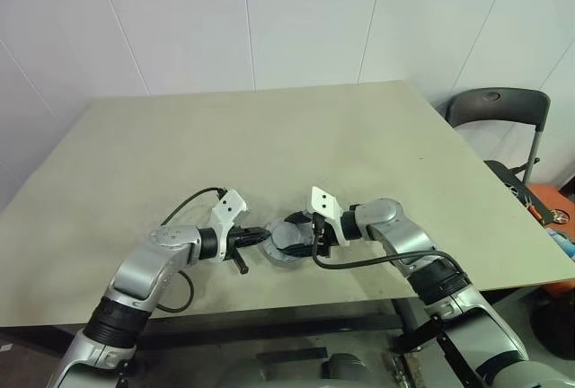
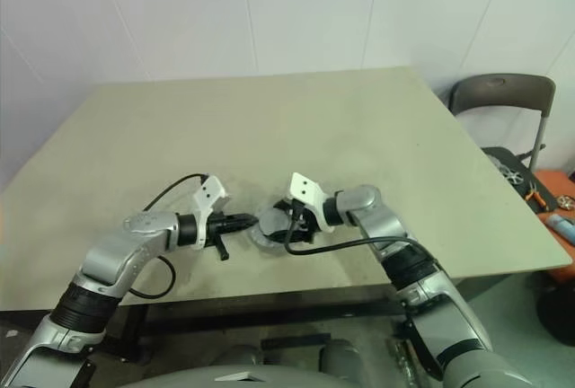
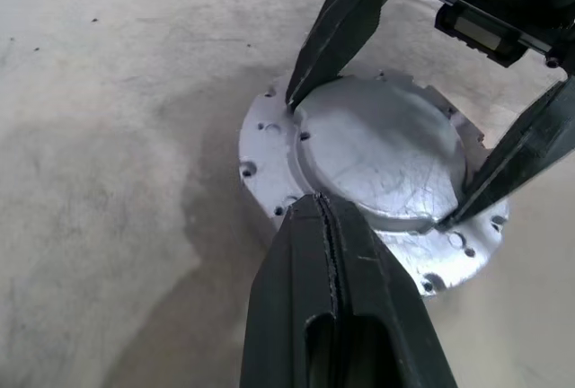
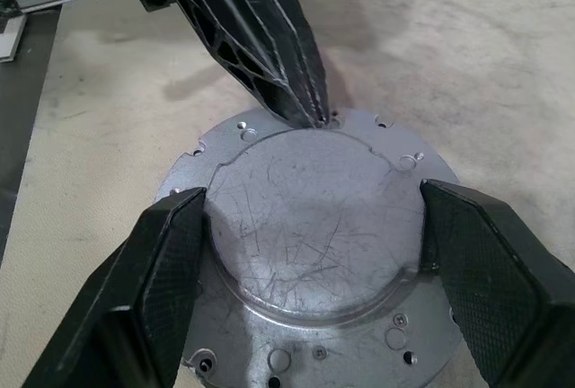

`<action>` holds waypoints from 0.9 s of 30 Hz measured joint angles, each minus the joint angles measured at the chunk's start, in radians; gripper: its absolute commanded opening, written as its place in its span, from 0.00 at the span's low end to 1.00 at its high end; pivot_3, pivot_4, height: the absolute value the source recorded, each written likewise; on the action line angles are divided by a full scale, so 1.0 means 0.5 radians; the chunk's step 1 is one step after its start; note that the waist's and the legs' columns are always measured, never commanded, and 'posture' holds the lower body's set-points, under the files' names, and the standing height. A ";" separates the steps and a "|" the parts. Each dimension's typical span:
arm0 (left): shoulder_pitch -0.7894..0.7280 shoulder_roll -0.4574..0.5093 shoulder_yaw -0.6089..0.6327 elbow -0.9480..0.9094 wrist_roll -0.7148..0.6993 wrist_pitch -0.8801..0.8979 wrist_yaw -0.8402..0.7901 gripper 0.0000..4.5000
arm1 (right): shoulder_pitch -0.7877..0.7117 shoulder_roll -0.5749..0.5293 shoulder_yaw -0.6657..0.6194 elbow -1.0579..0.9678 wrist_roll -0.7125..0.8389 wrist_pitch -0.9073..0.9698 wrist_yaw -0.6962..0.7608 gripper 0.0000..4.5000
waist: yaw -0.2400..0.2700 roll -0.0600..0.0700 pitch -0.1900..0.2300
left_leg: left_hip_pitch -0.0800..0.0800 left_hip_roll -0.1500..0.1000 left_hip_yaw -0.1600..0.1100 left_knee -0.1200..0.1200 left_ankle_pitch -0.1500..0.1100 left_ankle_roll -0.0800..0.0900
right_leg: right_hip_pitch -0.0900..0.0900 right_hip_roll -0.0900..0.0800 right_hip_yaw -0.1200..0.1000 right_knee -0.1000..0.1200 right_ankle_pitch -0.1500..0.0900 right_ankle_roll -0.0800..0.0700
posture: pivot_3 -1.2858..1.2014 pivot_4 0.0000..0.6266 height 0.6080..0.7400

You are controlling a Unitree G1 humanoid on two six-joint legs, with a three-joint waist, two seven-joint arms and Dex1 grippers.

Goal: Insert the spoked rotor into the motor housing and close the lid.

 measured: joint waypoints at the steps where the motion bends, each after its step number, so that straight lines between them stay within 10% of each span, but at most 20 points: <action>1: -0.002 0.002 -0.002 0.000 0.003 0.004 -0.003 0.00 | 0.001 0.000 0.000 -0.002 0.000 0.001 0.000 0.76 | 0.000 0.000 0.000 | 0.000 0.000 0.000 0.000 0.000 0.000 | 0.000 0.000 0.000 0.000 0.000 0.000 | 0.52 0.00 1.00; 5: -0.009 0.015 -0.012 -0.012 0.016 0.035 -0.014 0.00 | 0.005 -0.004 0.000 -0.013 0.000 0.010 -0.004 0.76 | 0.001 0.000 0.000 | 0.000 0.000 0.000 0.000 0.000 0.000 | 0.000 0.000 0.000 0.000 0.000 0.000 | 0.52 0.00 1.00; 8: -0.012 0.016 -0.013 -0.021 0.020 0.056 -0.018 0.00 | 0.007 -0.009 0.000 -0.021 0.000 0.015 -0.002 0.99 | 0.001 0.000 0.000 | 0.000 0.000 0.000 0.000 0.000 0.000 | 0.000 0.000 0.000 0.000 0.000 0.000 | 0.52 0.00 1.00; 27: -0.063 0.047 -0.053 -0.037 0.049 0.097 -0.083 0.00 | -0.034 -0.073 -0.123 -0.114 0.144 0.362 0.032 1.00 | 0.005 0.001 0.004 | -0.008 -0.001 -0.001 0.000 0.000 0.000 | -0.008 -0.001 0.000 -0.001 0.001 0.001 | 0.52 0.00 1.00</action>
